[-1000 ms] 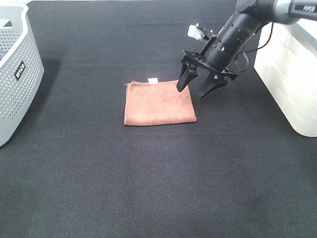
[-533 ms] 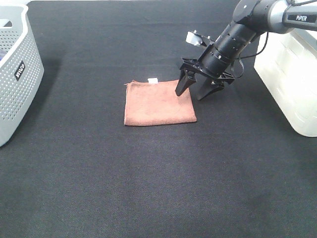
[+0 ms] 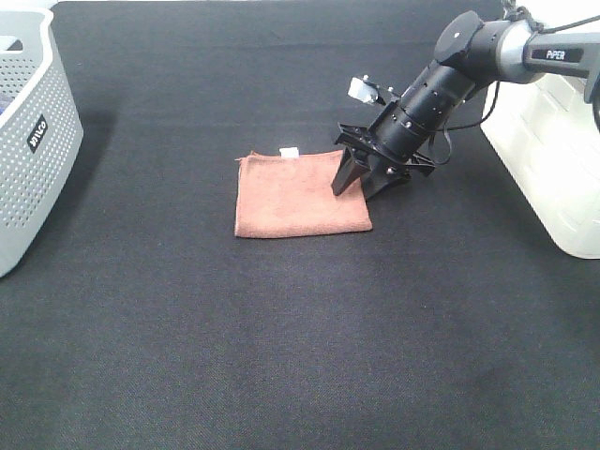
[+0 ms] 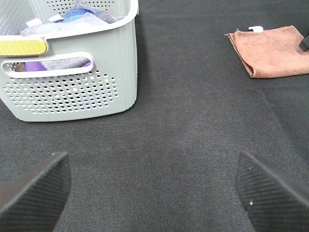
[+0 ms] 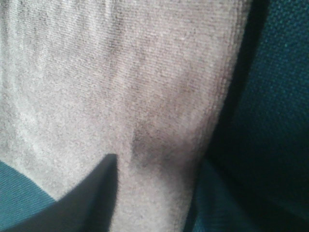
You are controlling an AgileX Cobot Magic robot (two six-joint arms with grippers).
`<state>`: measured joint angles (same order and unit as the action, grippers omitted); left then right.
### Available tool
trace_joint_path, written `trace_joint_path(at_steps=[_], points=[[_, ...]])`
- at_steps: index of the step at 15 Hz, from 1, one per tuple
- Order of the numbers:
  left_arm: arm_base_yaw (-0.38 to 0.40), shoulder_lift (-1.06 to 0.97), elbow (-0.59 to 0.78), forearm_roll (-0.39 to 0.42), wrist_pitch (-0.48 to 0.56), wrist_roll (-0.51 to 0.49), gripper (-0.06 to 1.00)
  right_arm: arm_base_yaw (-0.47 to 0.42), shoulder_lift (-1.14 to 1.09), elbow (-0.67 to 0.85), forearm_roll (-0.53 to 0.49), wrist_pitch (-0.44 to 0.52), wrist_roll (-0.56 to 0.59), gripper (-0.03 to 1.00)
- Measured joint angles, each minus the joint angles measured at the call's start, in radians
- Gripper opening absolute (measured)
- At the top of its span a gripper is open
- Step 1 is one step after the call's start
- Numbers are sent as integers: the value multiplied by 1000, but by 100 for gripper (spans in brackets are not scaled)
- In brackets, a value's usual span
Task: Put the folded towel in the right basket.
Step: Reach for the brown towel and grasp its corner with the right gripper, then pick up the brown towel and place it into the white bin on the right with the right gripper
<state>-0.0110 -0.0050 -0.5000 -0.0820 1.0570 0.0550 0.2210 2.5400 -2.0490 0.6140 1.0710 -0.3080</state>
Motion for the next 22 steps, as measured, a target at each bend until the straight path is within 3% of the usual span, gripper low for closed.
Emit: trace_joint_path(at_steps=[2, 3, 4, 5, 14, 22], points=[[0, 0, 0, 0, 0, 0, 88, 0, 5, 0, -1, -5, 0, 20], [0, 0, 0, 0, 0, 0, 88, 0, 5, 0, -1, -5, 0, 20], [0, 0, 0, 0, 0, 0, 88, 0, 5, 0, -1, -5, 0, 7], [0, 0, 0, 0, 0, 0, 88, 0, 5, 0, -2, -5, 0, 0], [0, 0, 0, 0, 0, 0, 88, 7, -114, -1, -7, 2, 0, 0], [0, 0, 0, 0, 0, 0, 88, 66, -378, -58, -335, 113, 100, 0]])
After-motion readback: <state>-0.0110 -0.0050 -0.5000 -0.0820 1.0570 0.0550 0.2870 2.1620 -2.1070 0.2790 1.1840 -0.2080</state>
